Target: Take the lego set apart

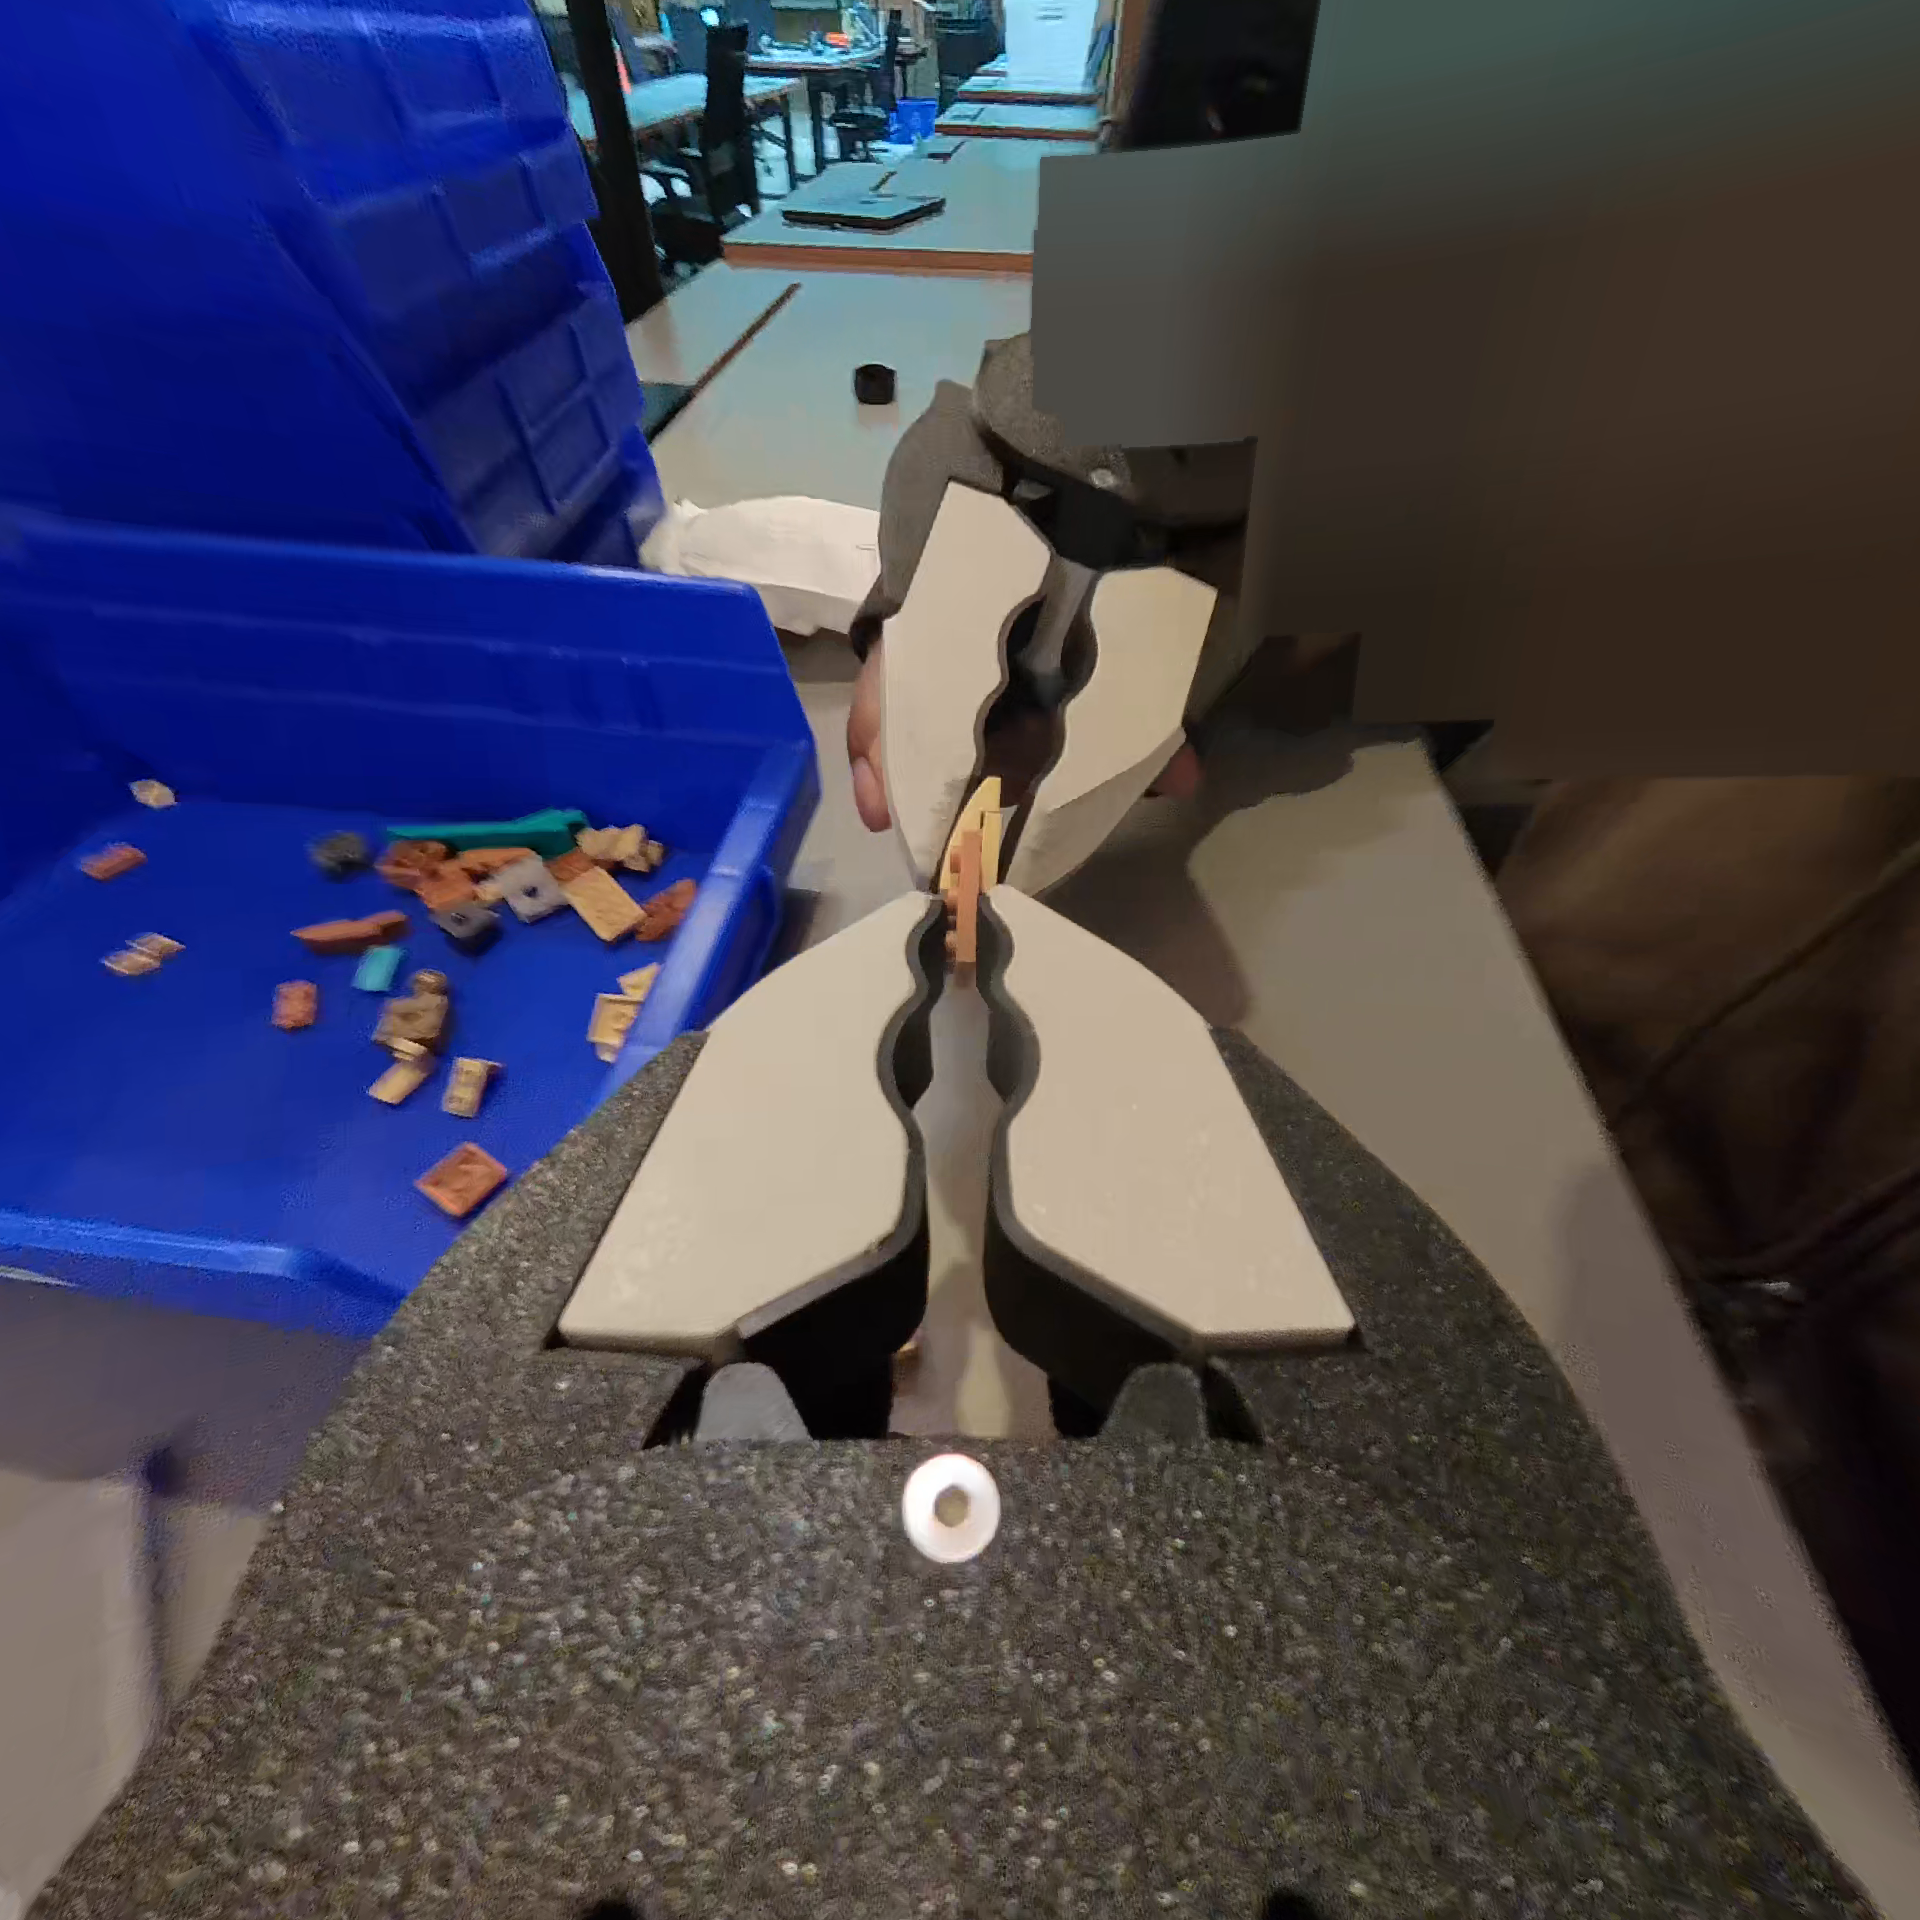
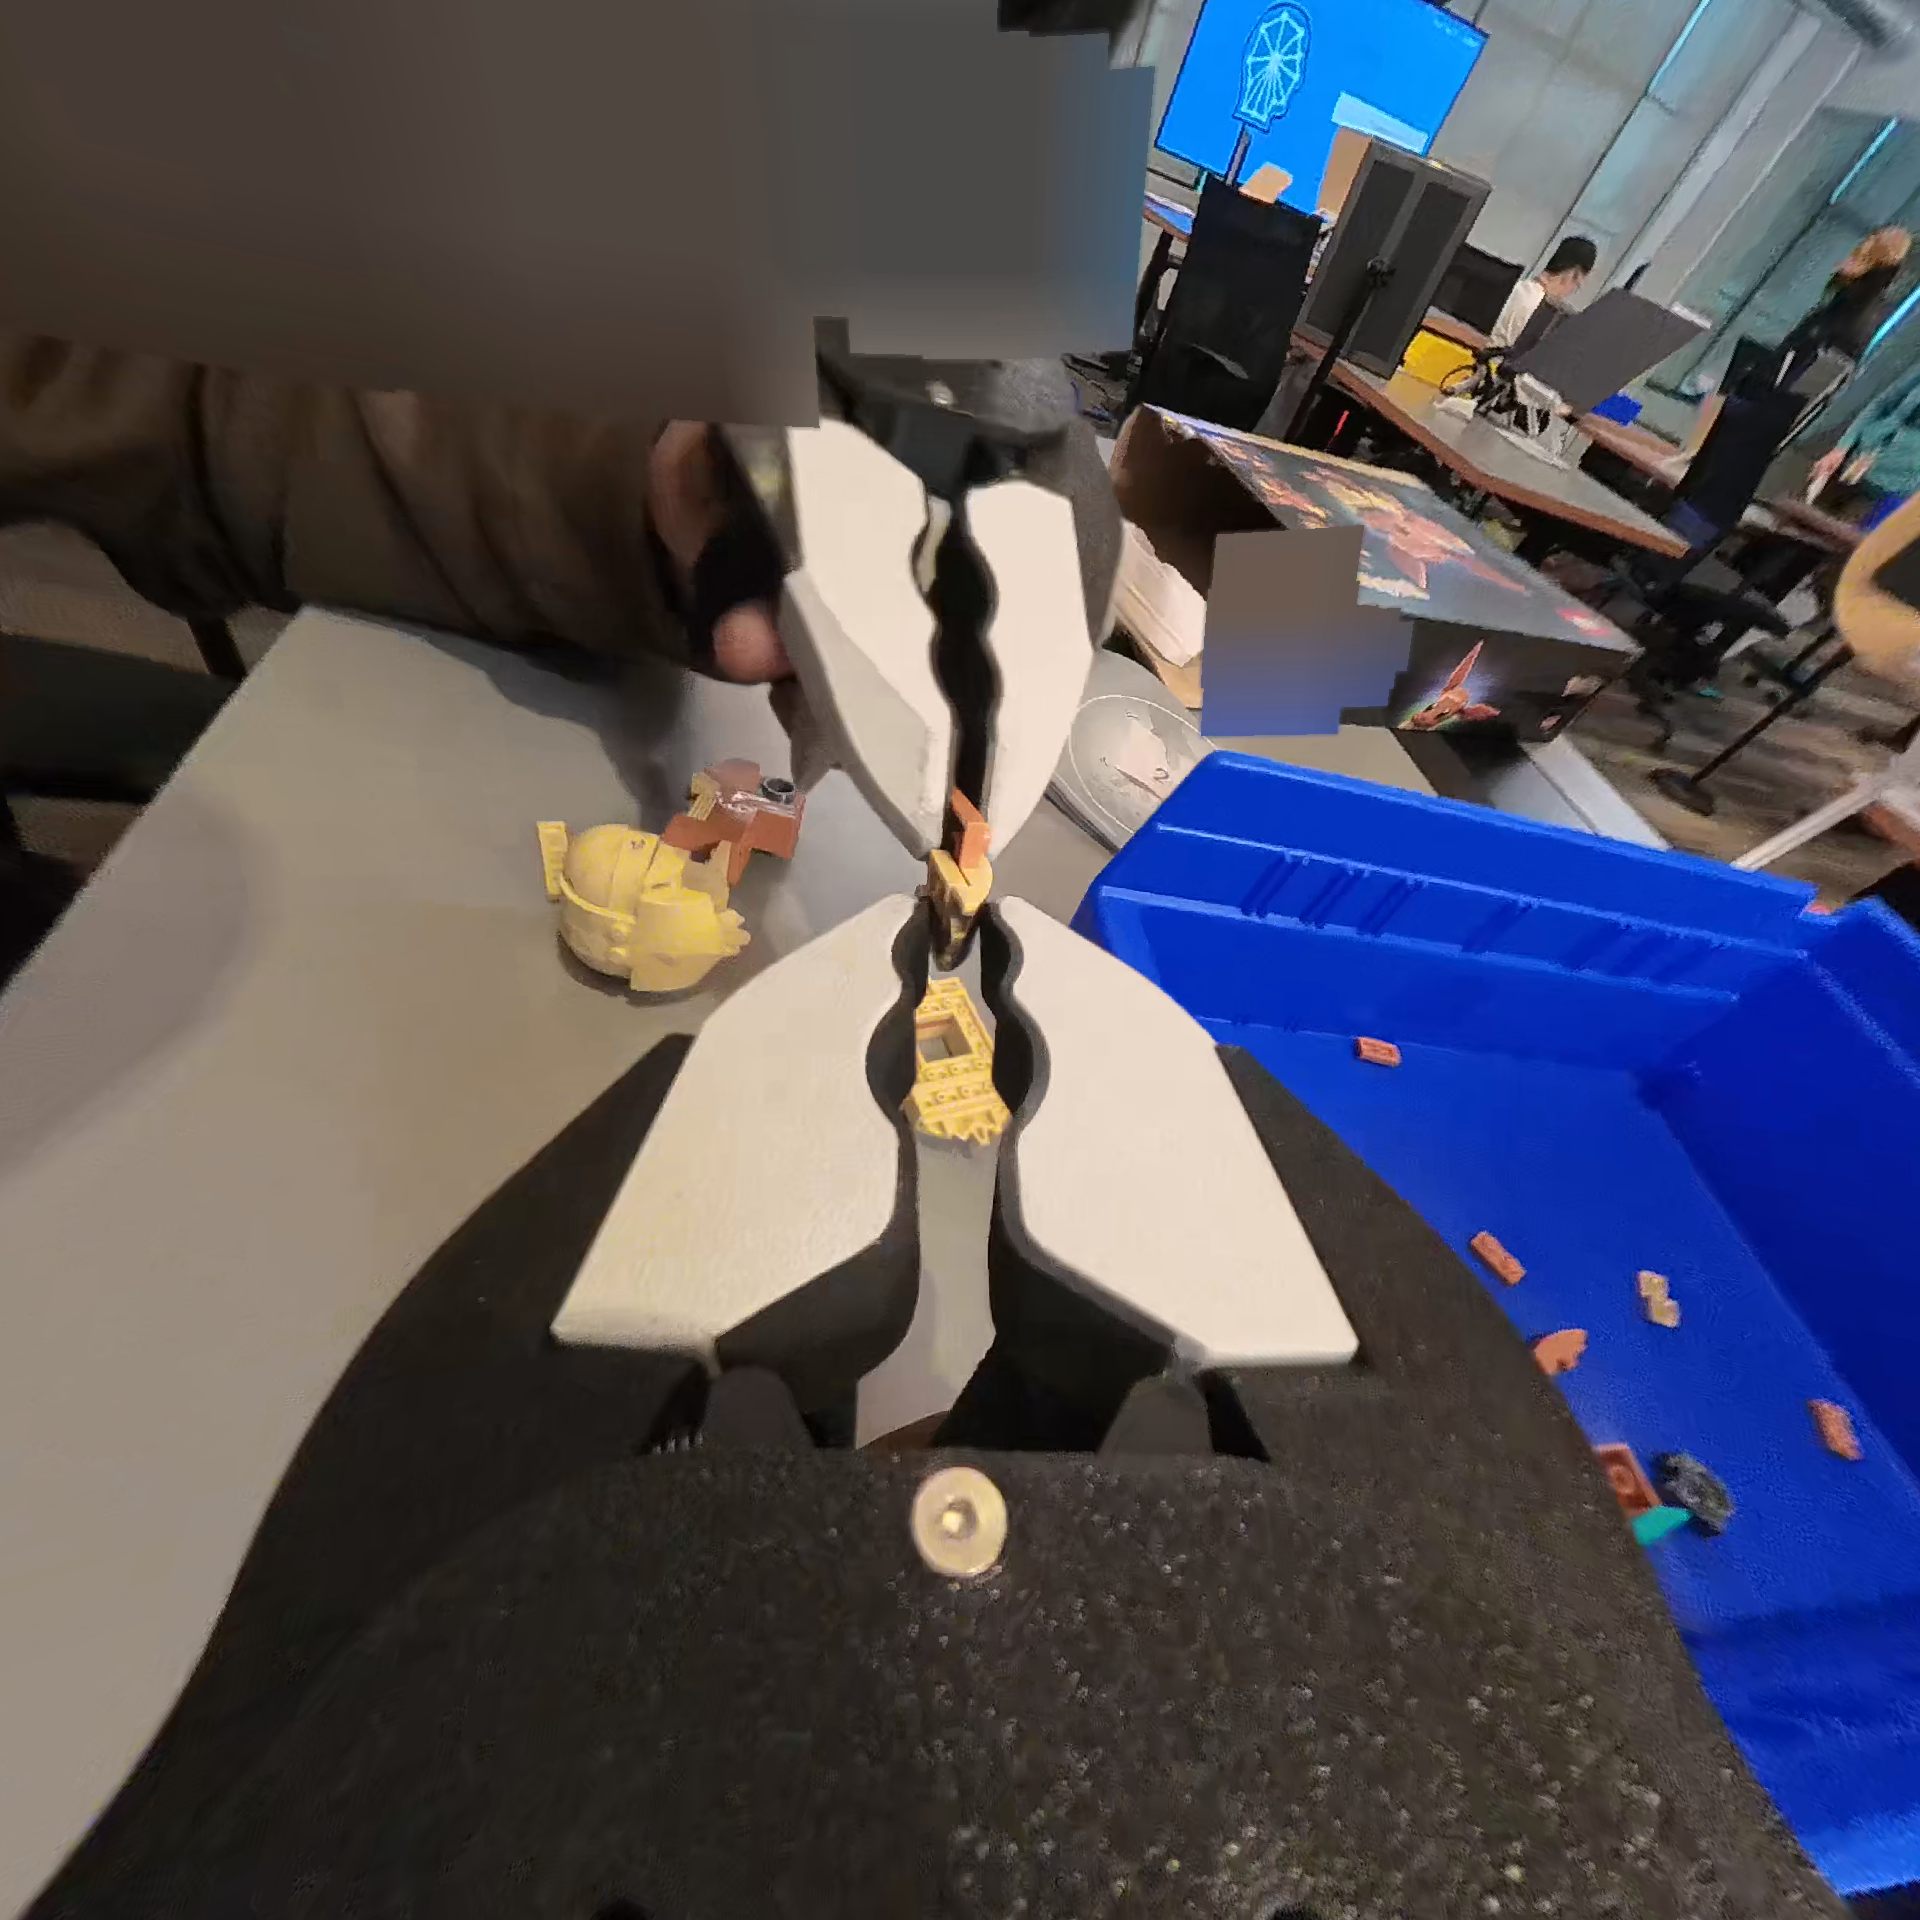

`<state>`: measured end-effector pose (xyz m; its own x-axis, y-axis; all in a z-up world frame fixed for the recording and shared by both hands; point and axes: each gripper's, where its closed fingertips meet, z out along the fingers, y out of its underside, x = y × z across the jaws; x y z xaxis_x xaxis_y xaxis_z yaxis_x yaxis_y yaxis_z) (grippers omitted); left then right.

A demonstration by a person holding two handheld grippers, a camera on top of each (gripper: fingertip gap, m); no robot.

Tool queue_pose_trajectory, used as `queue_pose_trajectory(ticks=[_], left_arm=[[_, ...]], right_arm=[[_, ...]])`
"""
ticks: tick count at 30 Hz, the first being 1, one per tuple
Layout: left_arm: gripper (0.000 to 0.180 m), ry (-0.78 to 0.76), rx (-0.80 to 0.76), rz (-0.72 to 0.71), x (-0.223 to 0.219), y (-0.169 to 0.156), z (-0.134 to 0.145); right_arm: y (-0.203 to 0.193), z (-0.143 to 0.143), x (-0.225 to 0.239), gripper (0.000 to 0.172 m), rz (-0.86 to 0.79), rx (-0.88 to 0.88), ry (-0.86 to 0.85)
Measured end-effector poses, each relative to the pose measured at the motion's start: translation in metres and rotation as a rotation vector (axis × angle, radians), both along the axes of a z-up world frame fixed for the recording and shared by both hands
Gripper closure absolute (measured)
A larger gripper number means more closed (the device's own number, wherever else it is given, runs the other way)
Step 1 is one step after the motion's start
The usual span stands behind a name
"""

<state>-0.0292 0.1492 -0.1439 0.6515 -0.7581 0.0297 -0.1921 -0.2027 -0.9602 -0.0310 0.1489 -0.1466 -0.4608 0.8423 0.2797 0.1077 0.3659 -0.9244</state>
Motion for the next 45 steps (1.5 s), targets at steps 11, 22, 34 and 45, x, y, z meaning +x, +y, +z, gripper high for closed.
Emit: queue_pose_trajectory(ticks=[11, 22, 34, 45], left_arm=[[0.173, -0.545, -0.433, -0.153, 0.007, -0.008, 0.006], [0.176, -0.47, -0.232, 0.014, -0.007, 0.011, 0.008], [0.176, -0.859, -0.105, 0.189, -0.032, 0.023, 0.039], [0.176, -0.591, 0.009, 0.246, -0.03, 0.022, 0.037]], right_arm=[[-0.007, 0.006, 0.006, 0.161, 0.054, 0.235, 0.145], [0.013, 0.009, -0.006, 0.157, -0.073, -0.086, 0.056], [0.024, 0.025, -0.02, 0.161, -0.349, -0.251, 0.13], [0.033, 0.033, -0.014, 0.156, -0.499, 0.595, 0.394]])
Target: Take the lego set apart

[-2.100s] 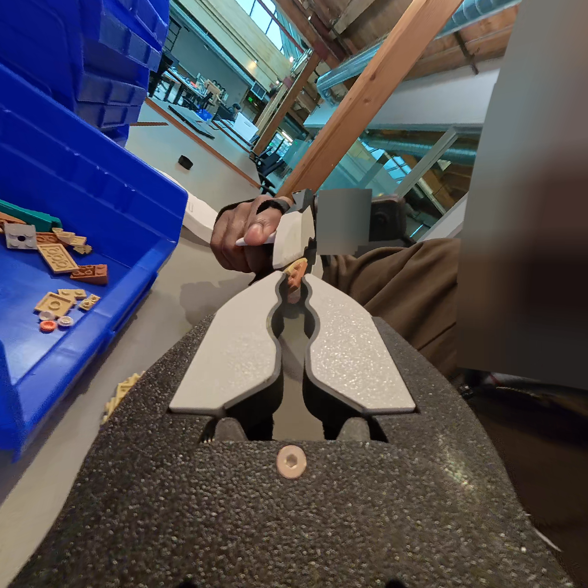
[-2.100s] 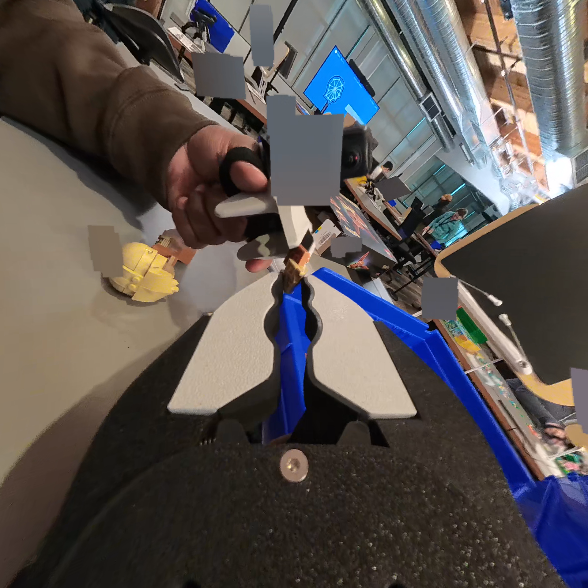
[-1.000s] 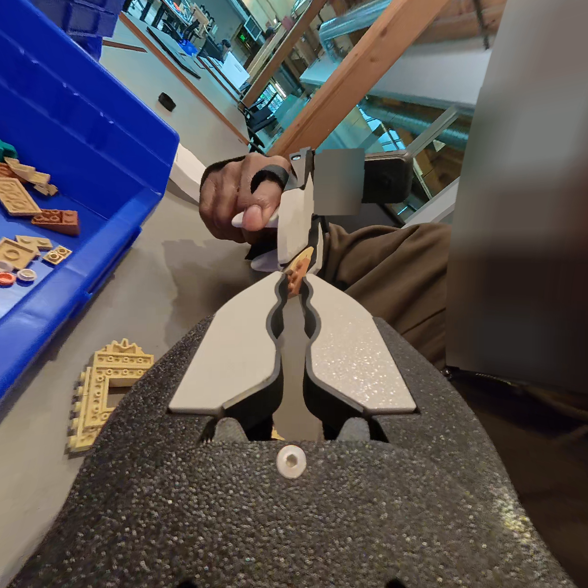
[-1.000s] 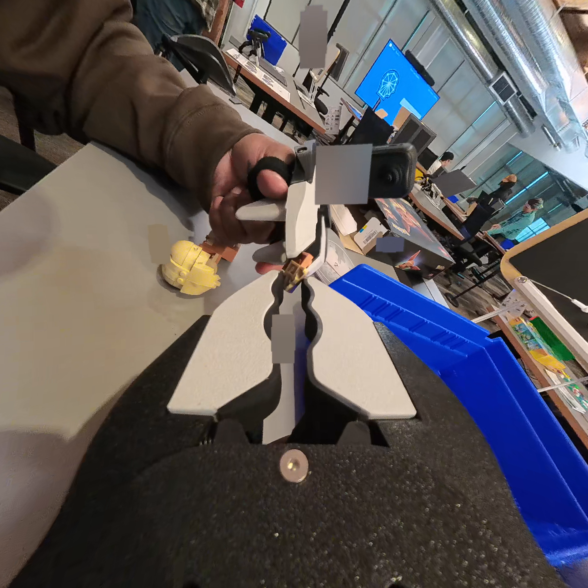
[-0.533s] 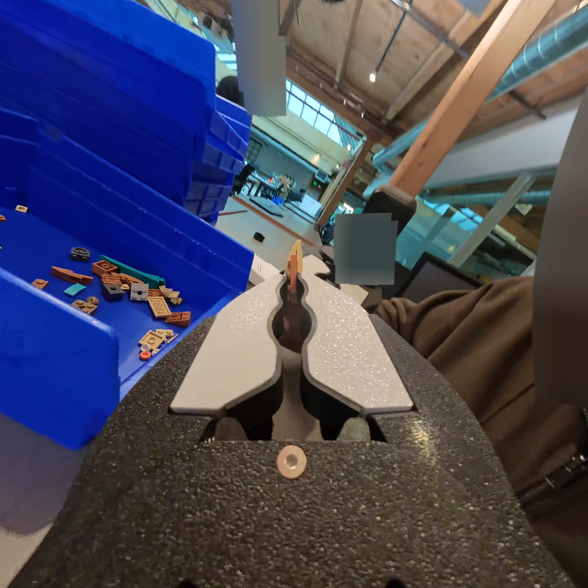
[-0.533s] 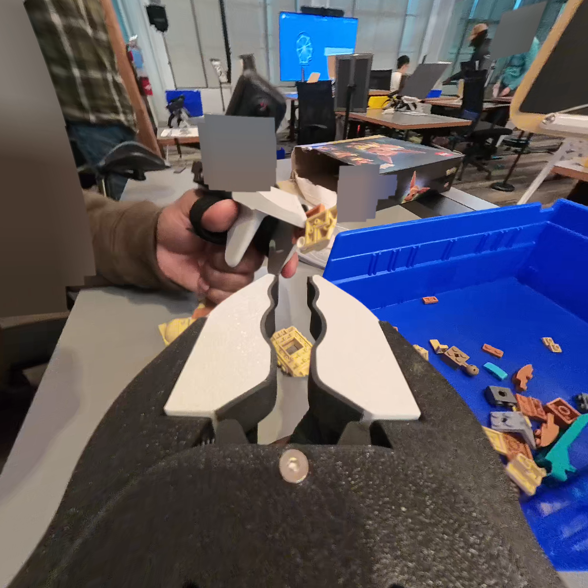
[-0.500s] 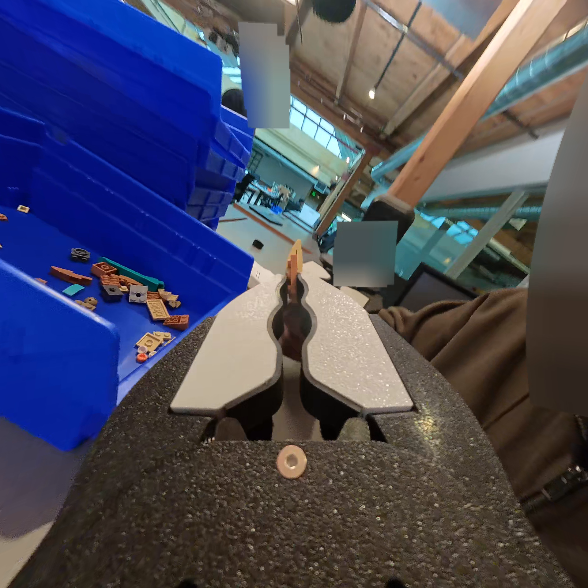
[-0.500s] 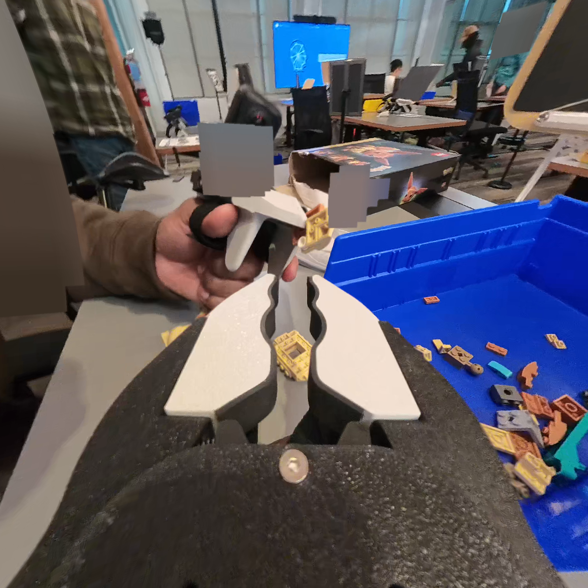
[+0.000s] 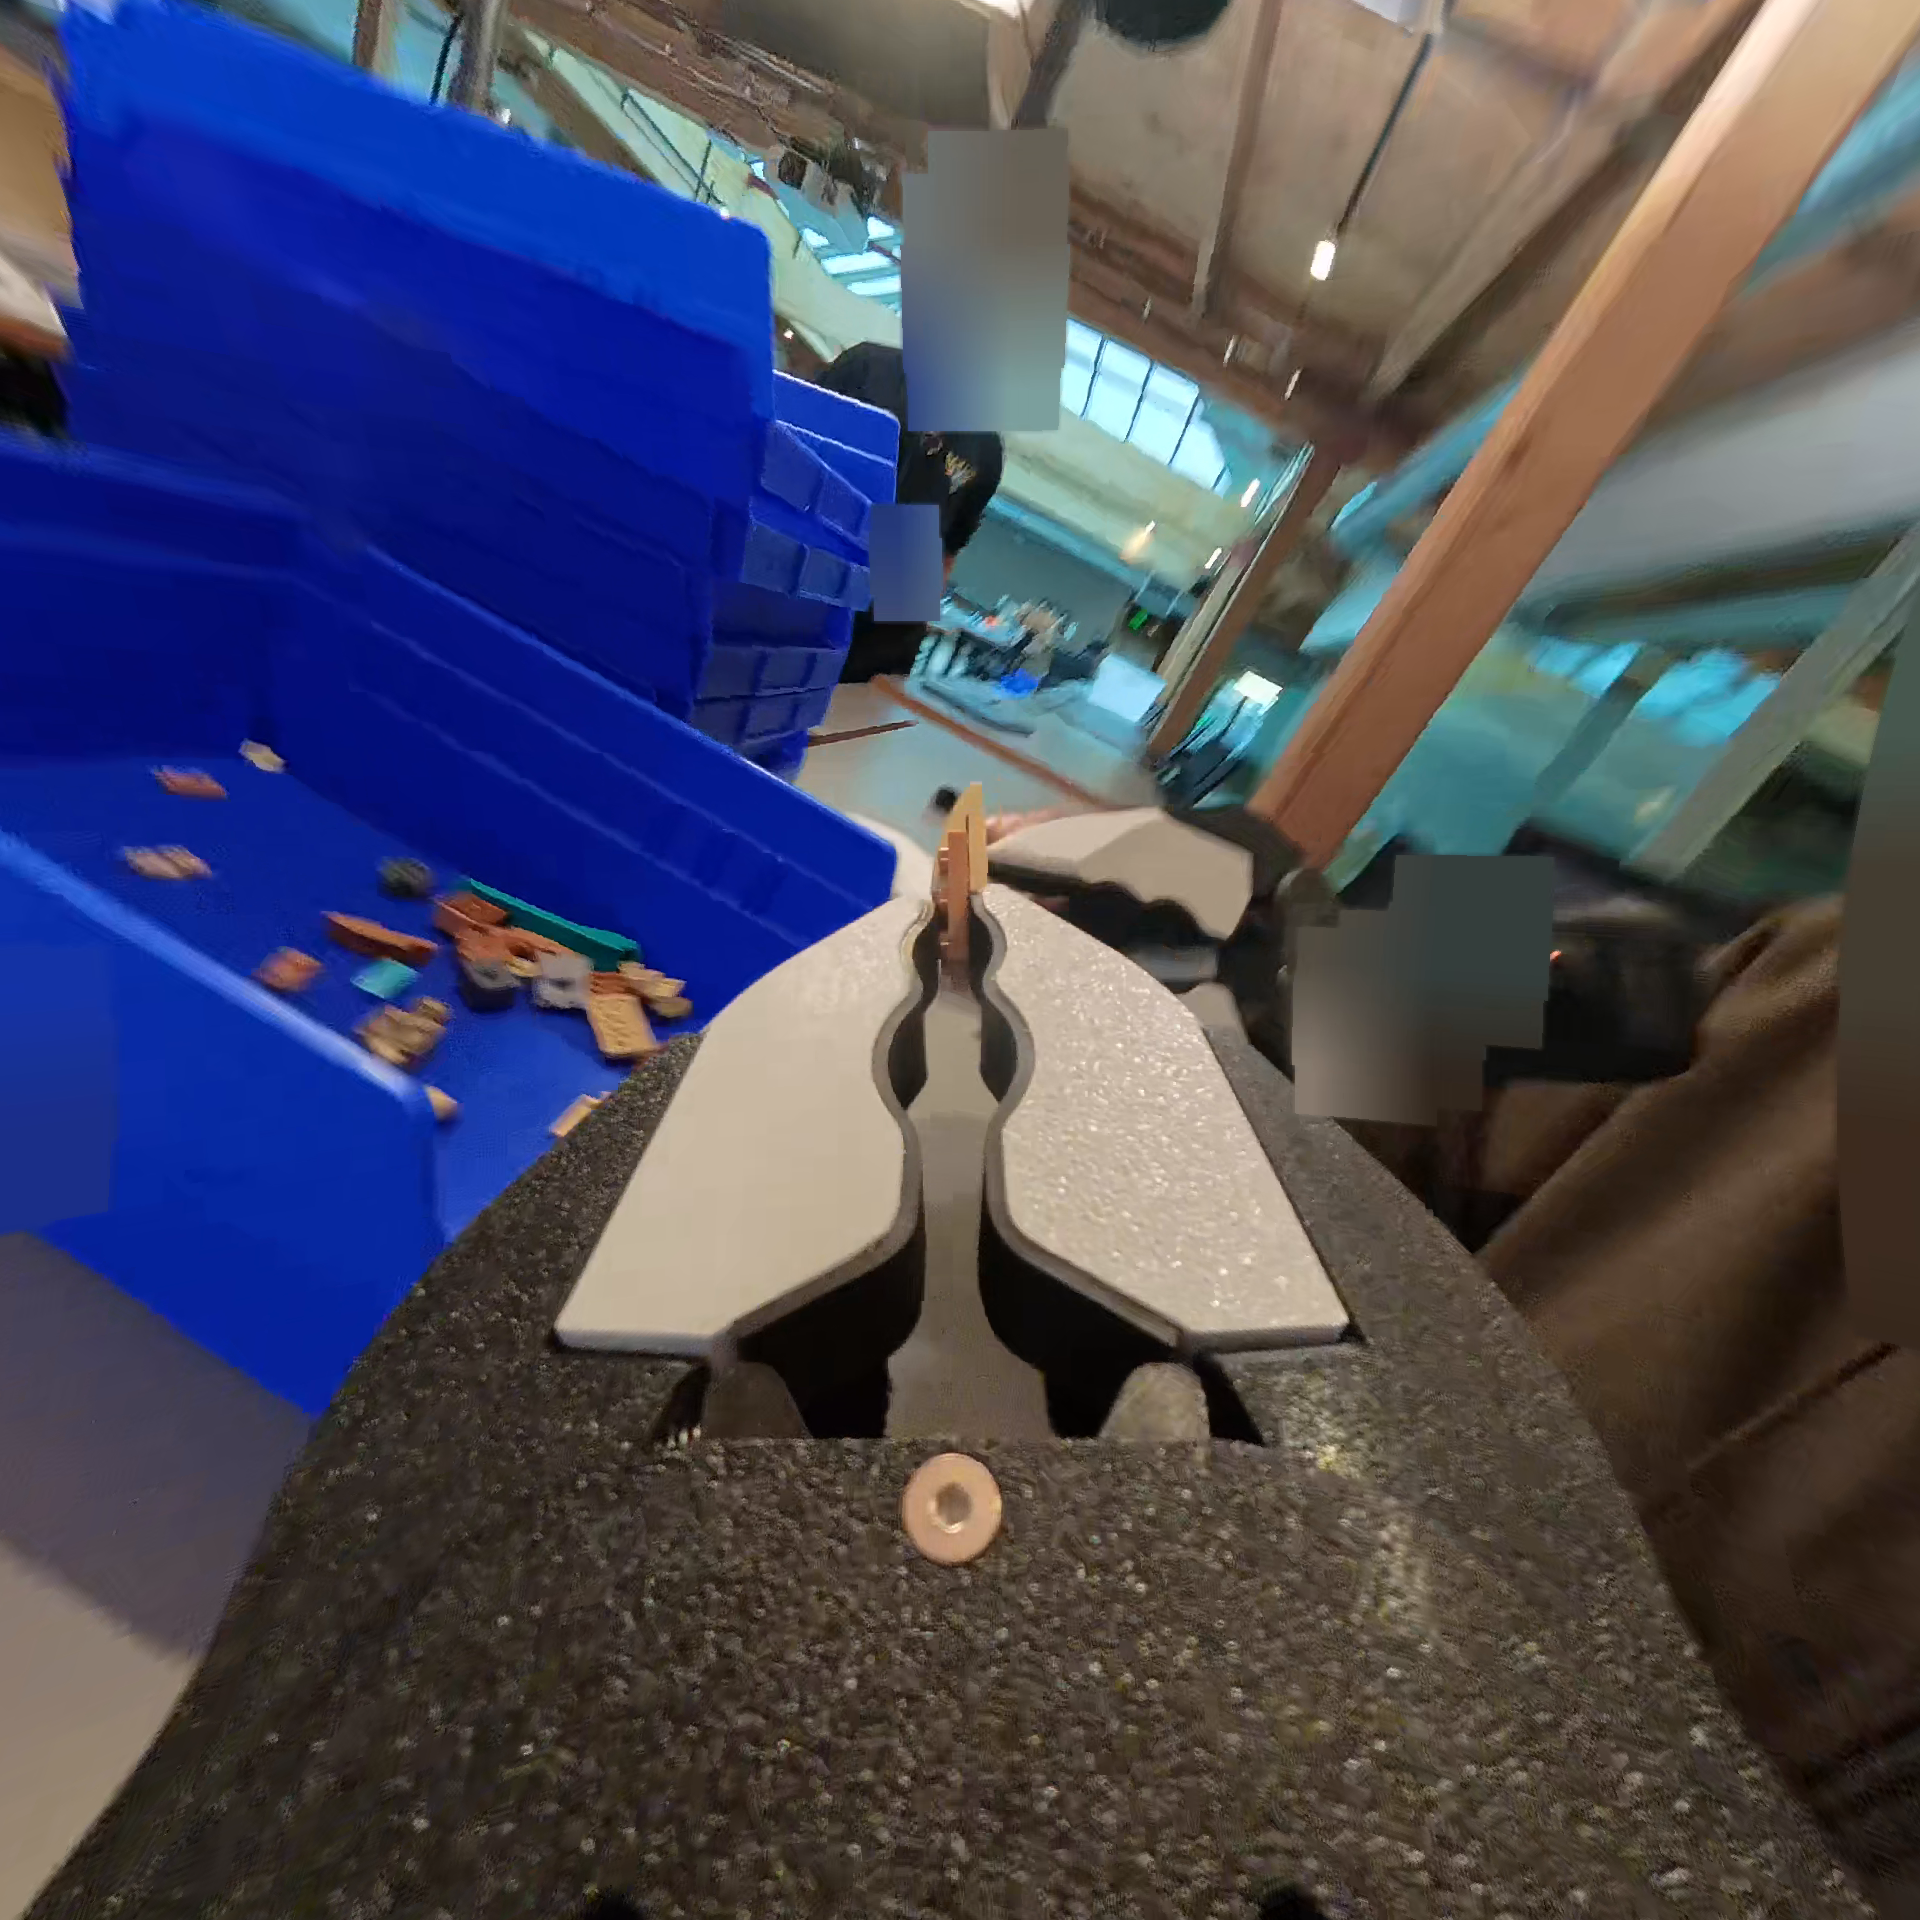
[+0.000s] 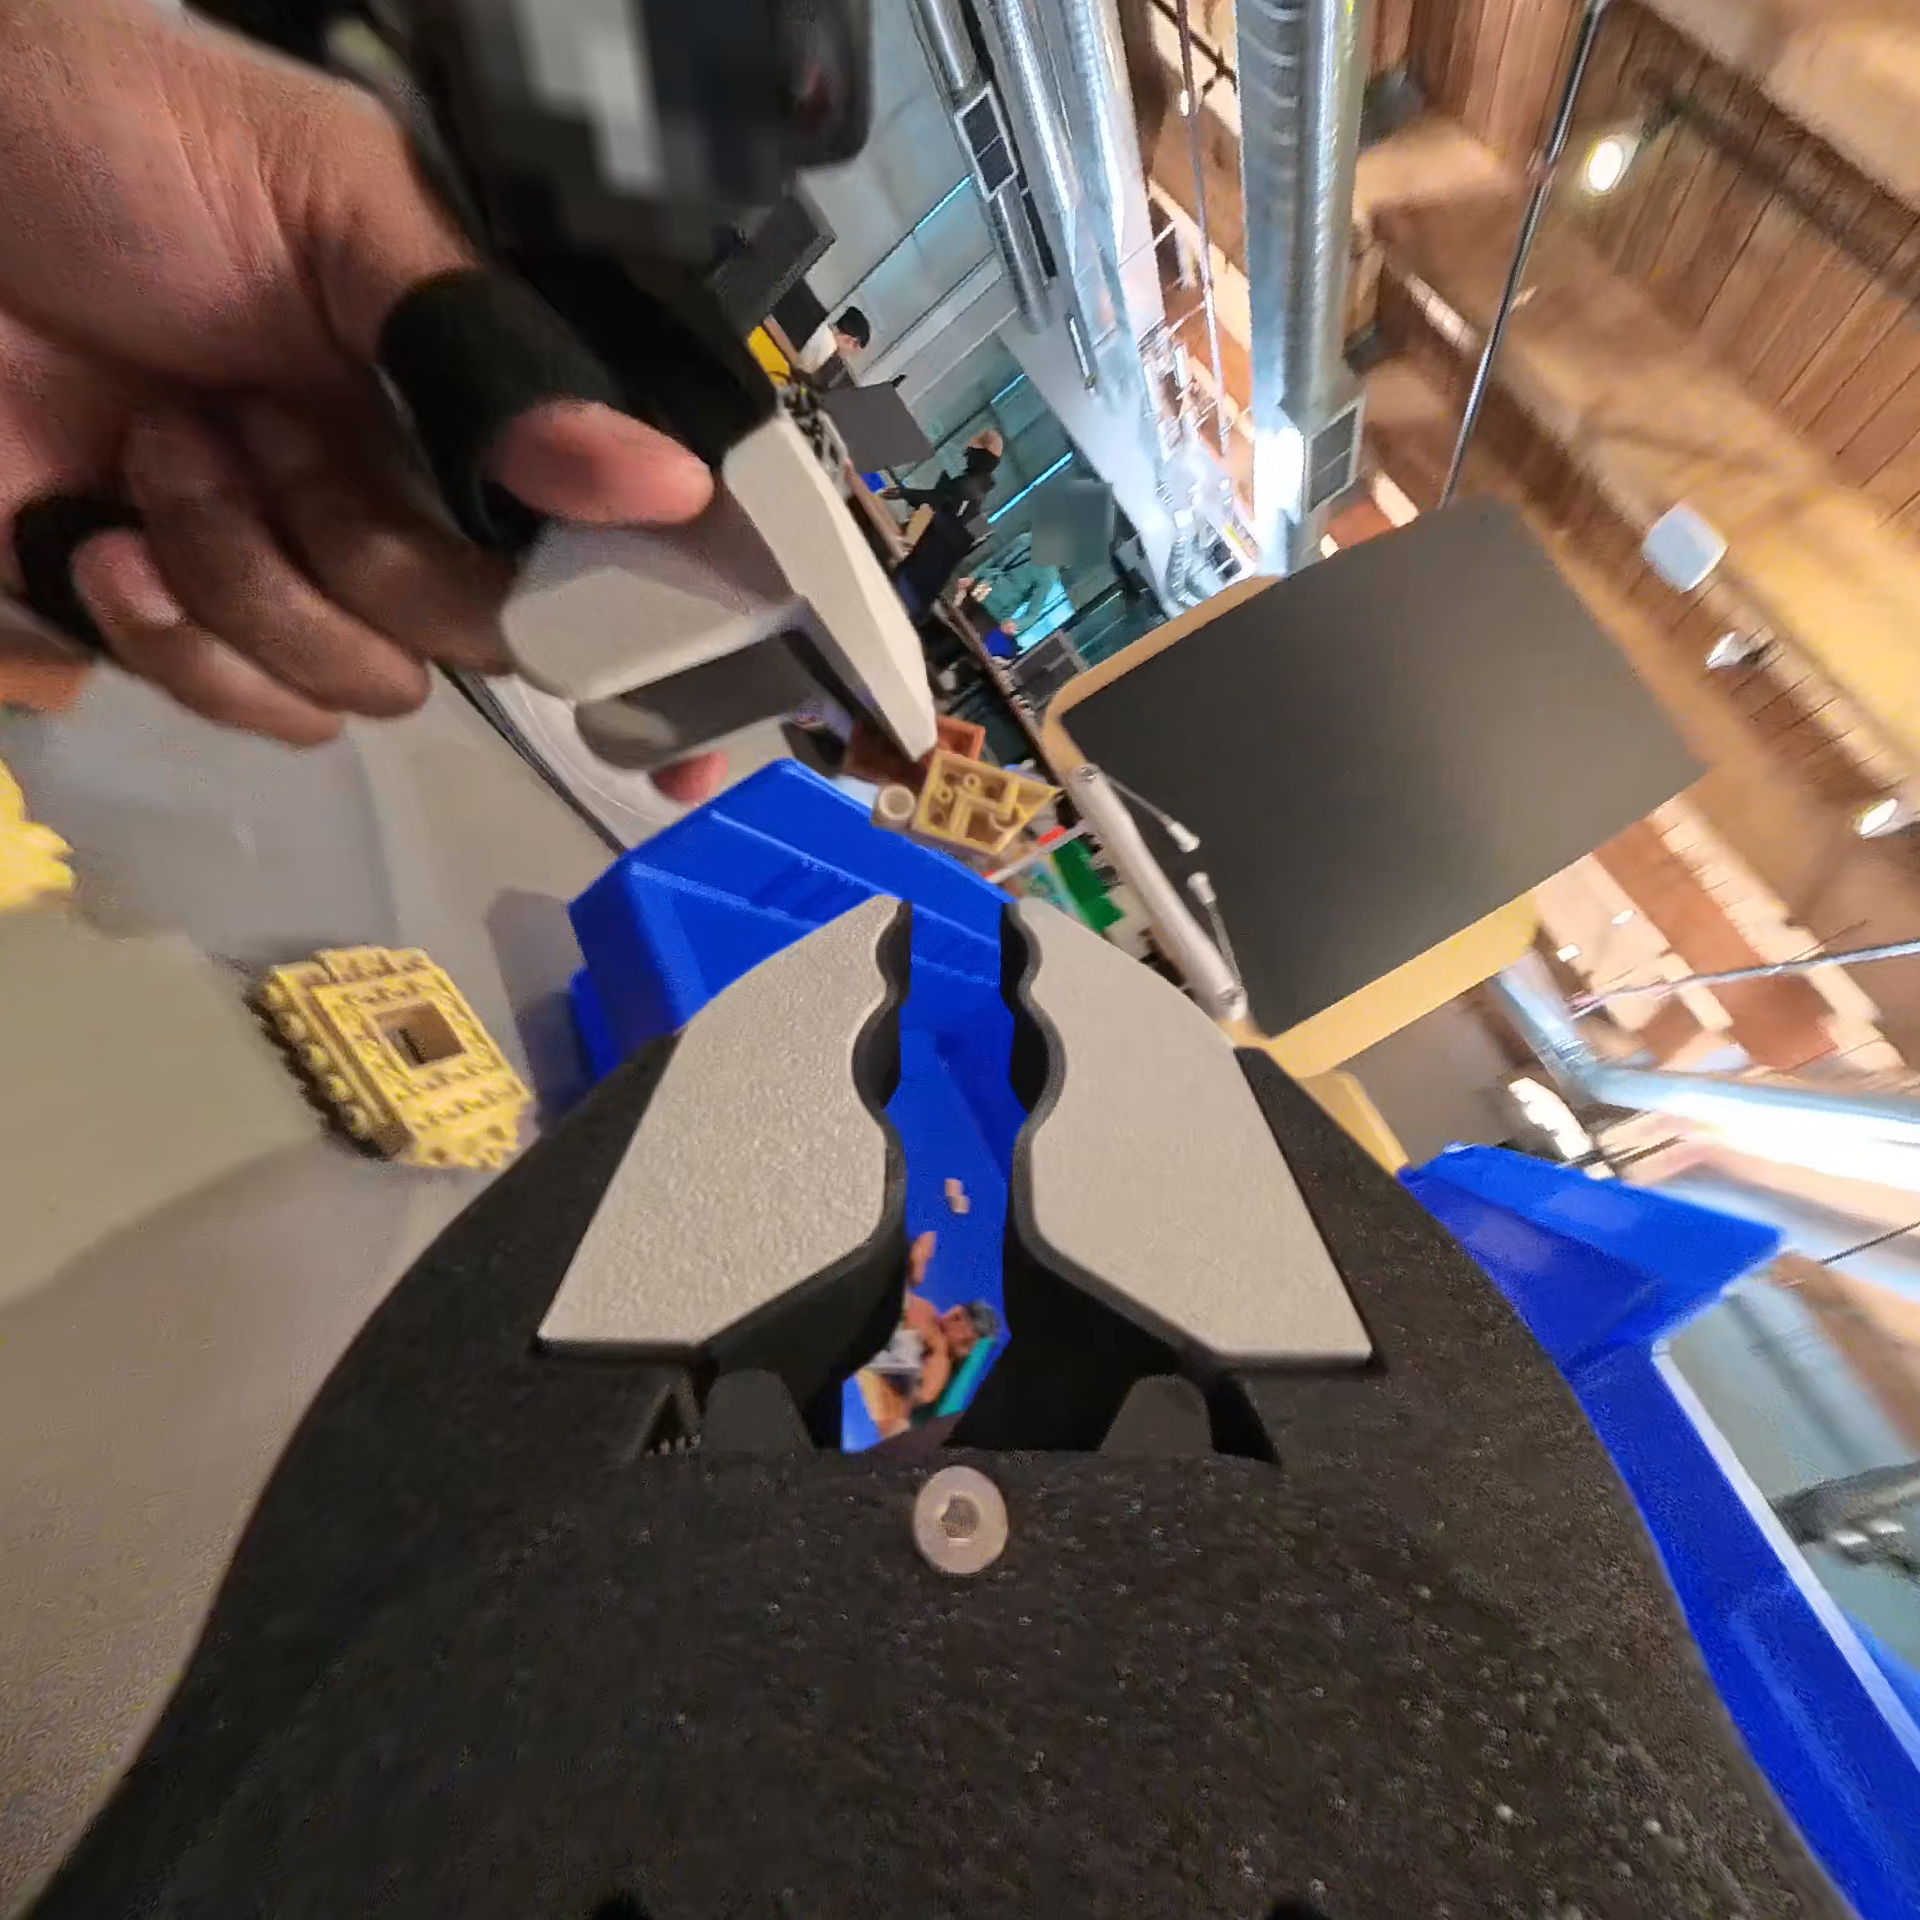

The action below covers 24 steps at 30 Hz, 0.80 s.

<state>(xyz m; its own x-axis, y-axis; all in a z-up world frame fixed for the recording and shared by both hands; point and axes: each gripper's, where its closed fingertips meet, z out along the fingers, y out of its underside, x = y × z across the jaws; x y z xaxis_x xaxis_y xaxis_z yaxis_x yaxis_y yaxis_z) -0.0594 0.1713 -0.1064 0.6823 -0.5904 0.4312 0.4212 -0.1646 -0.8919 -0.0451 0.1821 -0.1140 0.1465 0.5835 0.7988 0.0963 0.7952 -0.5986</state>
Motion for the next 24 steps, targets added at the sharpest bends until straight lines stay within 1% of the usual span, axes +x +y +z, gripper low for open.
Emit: queue_pose_trajectory(ticks=[2, 3, 5, 8, 11, 14, 17, 21, 24], left_arm=[[0.176, 0.278, 0.106, 0.074, -0.003, -0.002, 0.001], [0.176, 0.425, 0.173, 0.114, -0.005, -0.003, 0.003], [0.176, 0.696, 0.312, 0.174, -0.006, -0.008, 0.005], [0.176, 1.023, 0.507, 0.195, 0.001, -0.019, 0.005], [0.176, 1.291, 0.658, 0.168, 0.015, -0.027, -0.005], [0.176, 1.436, 0.728, 0.109, 0.028, -0.031, -0.019], [0.176, 1.522, 0.754, 0.076, 0.034, -0.032, -0.028], [0.176, 1.596, 0.785, 0.04, 0.037, -0.033, -0.034], [0.176, 1.676, 0.81, -0.006, 0.04, -0.035, -0.041]], right_arm=[[-0.001, 0.001, 0.002, 0.153, 0.02, 0.08, -0.003], [-0.005, 0.001, 0.003, 0.152, 0.057, 0.089, -0.009], [-0.011, 0.003, 0.006, 0.15, 0.121, 0.048, -0.018], [-0.015, 0.003, 0.009, 0.145, 0.19, -0.019, -0.059], [-0.02, -0.006, 0.011, 0.143, 0.24, 0.037, -0.126], [-0.029, -0.017, 0.014, 0.143, 0.28, 0.118, -0.188], [-0.034, -0.022, 0.018, 0.15, 0.309, 0.17, -0.218], [-0.041, -0.031, 0.023, 0.163, 0.347, 0.244, -0.27], [-0.043, -0.04, 0.026, 0.164, 0.363, 0.294, -0.316]])
